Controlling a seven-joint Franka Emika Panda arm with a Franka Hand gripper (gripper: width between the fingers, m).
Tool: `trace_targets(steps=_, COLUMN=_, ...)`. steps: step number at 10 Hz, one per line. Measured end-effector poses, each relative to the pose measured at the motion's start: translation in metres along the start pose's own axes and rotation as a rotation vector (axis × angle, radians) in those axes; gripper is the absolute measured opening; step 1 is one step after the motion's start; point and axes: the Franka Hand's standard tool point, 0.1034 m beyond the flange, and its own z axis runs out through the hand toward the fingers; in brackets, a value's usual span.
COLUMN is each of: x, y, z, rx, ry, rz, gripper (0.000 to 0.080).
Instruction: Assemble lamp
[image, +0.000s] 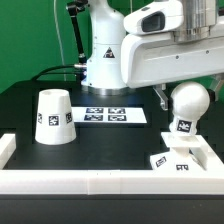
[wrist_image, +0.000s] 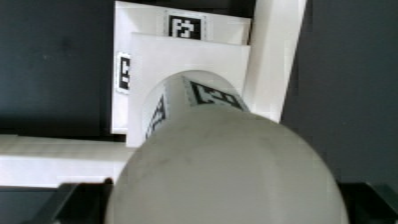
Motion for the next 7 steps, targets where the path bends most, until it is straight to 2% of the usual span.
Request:
trace_targets(steps=3, x=0.0000, y=0.0000, z=-0.0001, rx=0.002, ry=0.000, rz=0.056, gripper=0.0577)
trace_targets(steps=4, x=-0.0016, y=0.0014, z=-0.0002, rx=0.017, ry=-0.001, rz=0.200, gripper=0.0577)
trace_targets(steps=7, x=-0.0045, y=0.0014, z=-0.0002, rx=0.015, ry=-0.007, rz=0.585, gripper=0.0579)
